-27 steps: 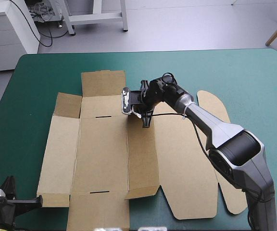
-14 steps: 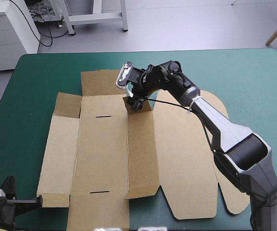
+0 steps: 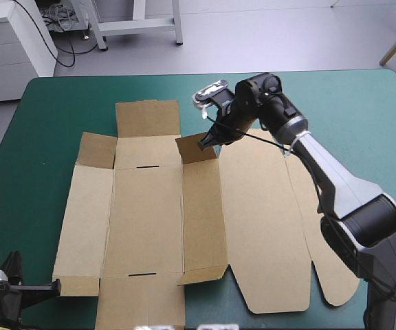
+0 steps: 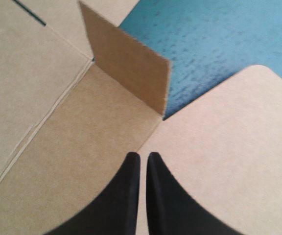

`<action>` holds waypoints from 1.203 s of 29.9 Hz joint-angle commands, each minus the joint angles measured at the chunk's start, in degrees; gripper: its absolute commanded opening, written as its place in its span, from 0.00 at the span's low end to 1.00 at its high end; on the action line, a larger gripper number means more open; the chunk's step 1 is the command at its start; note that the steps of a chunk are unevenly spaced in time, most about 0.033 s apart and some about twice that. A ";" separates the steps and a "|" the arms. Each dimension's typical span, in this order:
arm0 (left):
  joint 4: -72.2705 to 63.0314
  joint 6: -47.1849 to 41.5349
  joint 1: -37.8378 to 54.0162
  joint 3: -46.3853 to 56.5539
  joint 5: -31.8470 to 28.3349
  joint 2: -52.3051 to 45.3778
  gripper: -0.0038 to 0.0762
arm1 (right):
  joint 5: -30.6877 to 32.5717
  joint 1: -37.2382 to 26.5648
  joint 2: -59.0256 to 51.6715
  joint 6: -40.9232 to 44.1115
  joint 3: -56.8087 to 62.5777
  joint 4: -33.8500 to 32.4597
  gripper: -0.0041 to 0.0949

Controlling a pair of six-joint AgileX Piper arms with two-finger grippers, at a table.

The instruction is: Fold the box

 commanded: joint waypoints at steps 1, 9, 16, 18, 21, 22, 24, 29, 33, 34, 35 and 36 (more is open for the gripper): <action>0.39 -0.30 -0.36 -1.37 -4.23 -0.65 0.04 | -1.32 -2.02 -7.97 2.71 0.54 -0.04 0.04; 0.39 -0.30 -0.36 -1.37 -4.23 -0.65 0.04 | -5.49 -2.99 -22.41 2.99 17.72 -2.30 0.04; 0.39 -0.30 -0.36 -1.37 -4.23 -0.65 0.41 | -13.21 -2.99 -38.76 3.14 37.12 -4.39 0.04; 0.39 -0.30 -0.36 -1.37 -4.23 -0.65 0.66 | -15.43 -2.99 -43.62 3.98 42.30 -4.39 0.04; 0.39 -0.30 -0.36 -1.37 -4.23 -0.65 0.91 | -17.66 -2.99 -50.43 5.75 48.66 -4.42 0.04; 0.39 -0.30 -0.36 -1.37 -4.23 -0.65 0.95 | -18.47 -2.99 -52.12 6.18 50.76 -4.42 0.04; 0.39 -0.30 -0.36 -1.37 -4.23 -0.65 0.95 | -20.71 -2.99 -56.37 6.34 54.90 -4.05 0.04; 0.17 -0.30 -0.36 -1.37 -4.78 -0.65 0.95 | -25.07 -2.99 -65.07 7.89 63.58 -3.94 0.04; 1.60 -0.30 -0.36 -1.60 -7.60 -0.13 0.95 | -26.08 -2.99 -70.36 7.78 69.34 -4.70 0.04; 1.60 -0.30 -0.36 -1.90 -8.00 0.46 0.95 | -26.22 -2.99 -71.27 7.78 70.27 -5.27 0.04; 1.60 -0.30 -0.36 -2.57 -8.01 1.33 0.95 | -26.46 -2.99 -72.37 7.78 71.39 -6.04 0.04; 1.60 -0.30 -0.36 -3.21 -8.13 2.26 0.95 | -26.73 -2.99 -73.45 7.78 72.48 -6.04 0.04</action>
